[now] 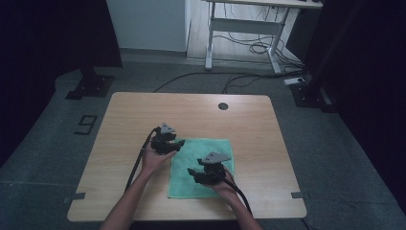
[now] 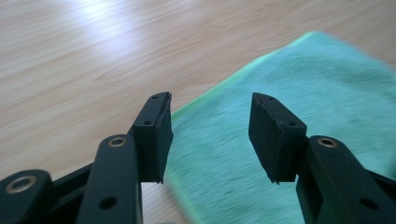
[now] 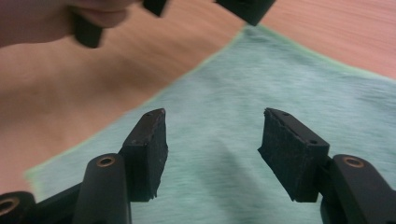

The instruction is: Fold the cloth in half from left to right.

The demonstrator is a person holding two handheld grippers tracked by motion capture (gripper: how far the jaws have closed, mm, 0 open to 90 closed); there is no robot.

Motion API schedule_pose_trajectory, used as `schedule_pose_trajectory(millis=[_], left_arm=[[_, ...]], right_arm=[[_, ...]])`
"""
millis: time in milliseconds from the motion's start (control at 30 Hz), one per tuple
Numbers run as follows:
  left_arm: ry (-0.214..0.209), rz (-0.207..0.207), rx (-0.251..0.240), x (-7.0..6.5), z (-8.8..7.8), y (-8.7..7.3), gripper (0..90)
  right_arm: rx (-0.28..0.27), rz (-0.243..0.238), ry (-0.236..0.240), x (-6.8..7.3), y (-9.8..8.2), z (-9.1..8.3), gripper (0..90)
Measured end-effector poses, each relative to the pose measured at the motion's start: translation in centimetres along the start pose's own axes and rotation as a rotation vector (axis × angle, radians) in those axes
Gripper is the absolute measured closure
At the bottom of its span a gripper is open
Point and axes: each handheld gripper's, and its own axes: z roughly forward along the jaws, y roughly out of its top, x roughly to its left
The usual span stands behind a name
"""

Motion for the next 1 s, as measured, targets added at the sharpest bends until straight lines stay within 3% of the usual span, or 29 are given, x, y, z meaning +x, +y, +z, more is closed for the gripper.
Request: schedule_pose_trajectory(millis=[67, 133, 233, 433, 500, 667, 833, 1000], left_arm=[[-0.011, 0.014, 0.017, -0.6, 0.5, 0.5, 49.4], [-0.025, -0.006, 0.047, -0.6, 1.3, 0.8, 49.3], [-0.026, -0.047, 0.092, 0.1, 2.5, 0.4, 49.2], [0.000, -0.072, 0.130, 1.2, 3.4, -0.4, 50.0], [0.004, -0.085, 0.134, 1.6, 3.6, -0.6, 50.4], [0.033, -0.068, 0.148, 2.2, 4.0, -1.1, 51.2], [0.030, -0.081, 0.133, 2.8, 3.8, -1.3, 54.0], [0.009, -0.083, 0.121, 2.4, 3.6, -1.2, 50.2]], right_arm=[[0.003, 0.007, -0.018, -0.9, 0.1, 0.0, 40.6], [0.011, 0.014, -0.029, -1.8, 0.3, 0.2, 40.5], [0.037, 0.034, -0.052, -3.1, 0.4, 0.5, 40.1], [0.083, 0.060, -0.075, -4.6, 0.2, 1.2, 39.2], [0.096, 0.065, -0.080, -4.7, 0.0, 1.3, 39.0], [0.119, 0.081, -0.099, -4.9, -0.8, 1.4, 38.4], [0.130, 0.084, -0.136, -5.2, -1.1, 0.8, 37.6], [0.126, 0.110, -0.124, -5.8, -1.2, 0.2, 36.9]])
